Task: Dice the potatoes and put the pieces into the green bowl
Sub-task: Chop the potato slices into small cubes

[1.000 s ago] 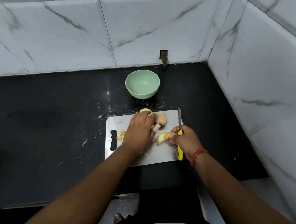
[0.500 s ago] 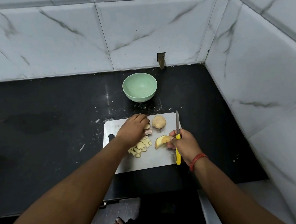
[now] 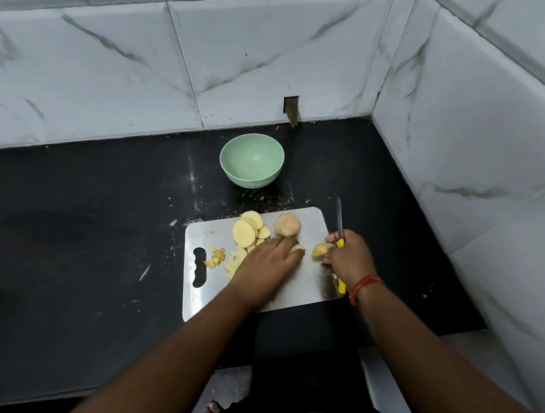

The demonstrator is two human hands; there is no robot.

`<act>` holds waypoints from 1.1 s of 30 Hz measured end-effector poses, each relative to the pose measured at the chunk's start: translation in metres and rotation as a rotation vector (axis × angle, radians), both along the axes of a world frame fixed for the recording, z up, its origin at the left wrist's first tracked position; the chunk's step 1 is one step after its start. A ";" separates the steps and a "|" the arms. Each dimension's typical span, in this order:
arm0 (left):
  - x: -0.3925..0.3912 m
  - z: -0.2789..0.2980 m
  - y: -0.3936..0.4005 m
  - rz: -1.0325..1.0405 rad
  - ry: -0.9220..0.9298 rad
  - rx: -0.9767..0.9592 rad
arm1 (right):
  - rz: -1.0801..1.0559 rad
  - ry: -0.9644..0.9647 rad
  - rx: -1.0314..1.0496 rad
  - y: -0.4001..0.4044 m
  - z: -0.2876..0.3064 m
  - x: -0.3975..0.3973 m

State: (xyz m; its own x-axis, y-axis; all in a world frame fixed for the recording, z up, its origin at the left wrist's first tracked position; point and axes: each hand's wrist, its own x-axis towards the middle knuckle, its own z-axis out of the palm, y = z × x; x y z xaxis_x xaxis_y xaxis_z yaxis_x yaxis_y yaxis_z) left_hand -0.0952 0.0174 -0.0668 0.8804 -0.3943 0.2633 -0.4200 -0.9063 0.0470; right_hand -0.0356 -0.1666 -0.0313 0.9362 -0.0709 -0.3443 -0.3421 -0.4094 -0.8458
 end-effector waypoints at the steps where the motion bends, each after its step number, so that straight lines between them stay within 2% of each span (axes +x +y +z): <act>1: 0.004 0.000 0.003 0.020 0.013 0.000 | 0.015 0.005 0.001 0.000 -0.001 -0.002; 8: 0.006 0.001 0.005 0.028 -0.092 -0.036 | 0.227 0.043 0.021 0.004 0.003 -0.010; 14: -0.013 -0.006 -0.013 -0.051 -0.089 -0.061 | 0.321 -0.053 -0.184 0.007 0.006 -0.006; 22: -0.026 -0.007 -0.031 -0.050 -0.025 0.058 | 0.297 -0.084 -0.080 0.011 0.010 -0.009; 27: -0.031 -0.012 -0.037 0.012 0.031 0.075 | 0.230 -0.139 -0.119 0.008 0.005 -0.016; 33: -0.030 -0.011 -0.044 0.075 0.061 0.078 | 0.285 -0.086 -0.263 -0.003 0.018 -0.023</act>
